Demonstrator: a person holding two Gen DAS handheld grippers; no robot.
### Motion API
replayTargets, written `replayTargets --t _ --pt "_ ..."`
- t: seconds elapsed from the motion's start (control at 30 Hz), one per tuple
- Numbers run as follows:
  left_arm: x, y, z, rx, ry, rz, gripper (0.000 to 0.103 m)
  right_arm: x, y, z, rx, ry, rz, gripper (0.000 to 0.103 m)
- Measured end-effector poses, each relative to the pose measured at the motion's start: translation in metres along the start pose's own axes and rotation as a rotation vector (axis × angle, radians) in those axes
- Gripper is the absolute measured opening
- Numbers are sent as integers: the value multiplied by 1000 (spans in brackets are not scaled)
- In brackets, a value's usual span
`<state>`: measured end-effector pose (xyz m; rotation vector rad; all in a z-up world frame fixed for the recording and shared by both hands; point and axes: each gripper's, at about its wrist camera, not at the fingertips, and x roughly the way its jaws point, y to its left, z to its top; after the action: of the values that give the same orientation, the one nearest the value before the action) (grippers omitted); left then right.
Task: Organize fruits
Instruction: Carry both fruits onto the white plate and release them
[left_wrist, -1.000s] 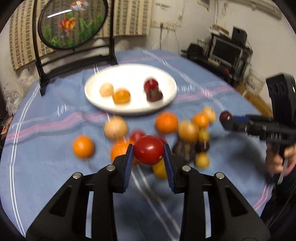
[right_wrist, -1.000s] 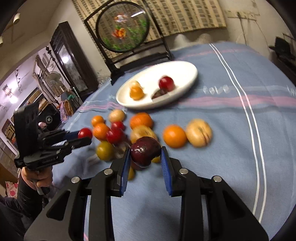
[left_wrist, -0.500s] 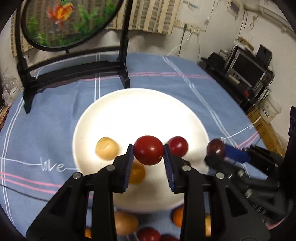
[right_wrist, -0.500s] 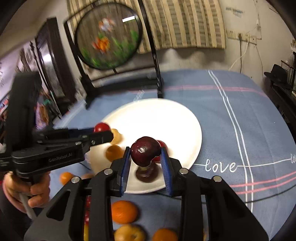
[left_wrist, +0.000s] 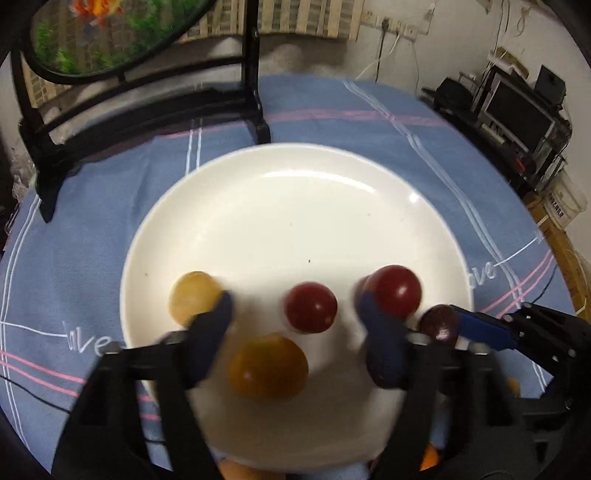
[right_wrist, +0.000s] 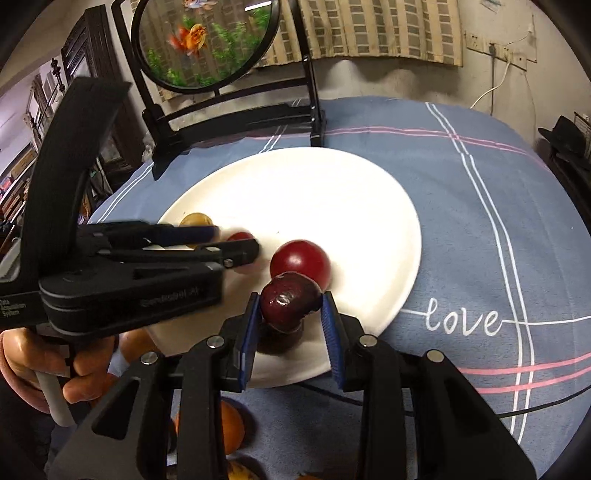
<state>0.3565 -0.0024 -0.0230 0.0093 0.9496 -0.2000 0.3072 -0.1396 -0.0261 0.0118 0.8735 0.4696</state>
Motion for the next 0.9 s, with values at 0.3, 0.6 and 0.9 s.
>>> replayTargets --t 0.3,0.6,0.9 --pt "-94 14 -47 -21 -126 41 100 -73 8 -20 6 -158 -3 68" --pt "-134 14 -170 -66 -155 108 100 -100 -16 -97 89 -150 -39 69" --pt "-144 8 -214 -95 -175 -23 100 -106 -33 -128 160 -132 -120 69"
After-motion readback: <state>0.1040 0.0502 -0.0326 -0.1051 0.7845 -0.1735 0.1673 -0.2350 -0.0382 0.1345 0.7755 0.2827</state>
